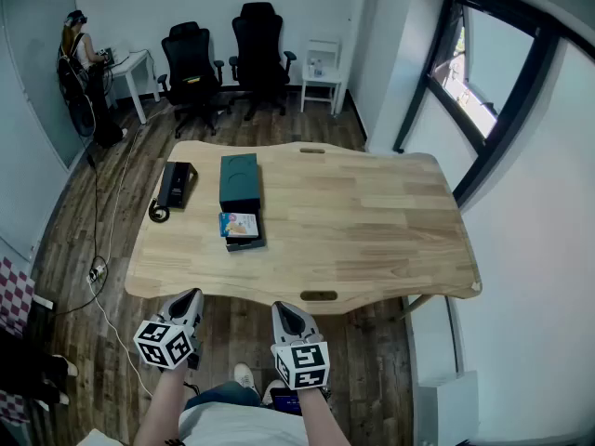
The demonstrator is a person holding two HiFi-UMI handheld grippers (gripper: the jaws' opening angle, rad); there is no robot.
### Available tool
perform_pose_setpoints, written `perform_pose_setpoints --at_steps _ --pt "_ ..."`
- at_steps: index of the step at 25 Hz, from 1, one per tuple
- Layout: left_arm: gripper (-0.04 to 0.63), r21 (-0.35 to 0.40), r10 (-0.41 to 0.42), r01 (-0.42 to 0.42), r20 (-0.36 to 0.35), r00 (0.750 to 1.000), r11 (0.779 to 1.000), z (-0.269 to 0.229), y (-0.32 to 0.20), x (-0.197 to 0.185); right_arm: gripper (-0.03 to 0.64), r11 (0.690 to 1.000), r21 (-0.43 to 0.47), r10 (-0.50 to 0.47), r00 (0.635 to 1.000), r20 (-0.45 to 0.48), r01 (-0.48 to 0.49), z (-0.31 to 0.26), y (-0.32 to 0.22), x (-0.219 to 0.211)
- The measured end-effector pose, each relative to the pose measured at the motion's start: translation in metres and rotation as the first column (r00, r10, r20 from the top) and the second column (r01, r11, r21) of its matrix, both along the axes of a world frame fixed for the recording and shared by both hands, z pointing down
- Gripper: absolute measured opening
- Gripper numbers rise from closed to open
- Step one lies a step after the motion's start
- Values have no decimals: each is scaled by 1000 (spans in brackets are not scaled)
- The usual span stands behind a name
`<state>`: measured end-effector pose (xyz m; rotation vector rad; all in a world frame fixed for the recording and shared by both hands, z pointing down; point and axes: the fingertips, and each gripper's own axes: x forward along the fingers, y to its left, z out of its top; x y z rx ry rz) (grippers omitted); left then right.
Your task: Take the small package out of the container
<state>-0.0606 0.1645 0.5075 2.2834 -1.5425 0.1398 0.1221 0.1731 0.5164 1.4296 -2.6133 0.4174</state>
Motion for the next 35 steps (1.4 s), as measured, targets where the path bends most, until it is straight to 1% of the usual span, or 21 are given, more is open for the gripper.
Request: perform_pose_setpoints --at_steps 6,14,21,25,28,31,33,35 --pt "0 -4 5 -5 -5 1000 1000 0 10 3 3 1000 -5 3 1000 -18 -3 5 10 5" --pt "2 -4 -9 9 -13 1000 1000 -3 21 -3 3 1000 -8 9 1000 6 -9 3 12 5" --pt "0 6 -27 27 -57 998 1000 -2 13 -8 3 1000 -1 -6 1000 5 6 3 4 1" --pt "0 8 -4 5 -69 998 1000 3 -4 -3 3 1000 4 -10 1000 3 10 4 -14 -3" --pt "0 2 -2 3 -83 997 1000 10 -25 -3 3 1000 3 -6 1000 -3 6 6 -35 -3" --pt "0 4 -2 3 -101 995 1000 13 -56 -7 3 1000 -1 -1 1000 -17 1 10 -63 -4" --pt "0 2 15 -15 -112 994 1000 17 -81 -4 3 1000 -8 8 1000 -28 -9 14 -84 -5" --pt "1 -6 42 -43 -108 993 999 22 -110 -1 3 1000 -20 22 999 -37 -23 19 -109 -6"
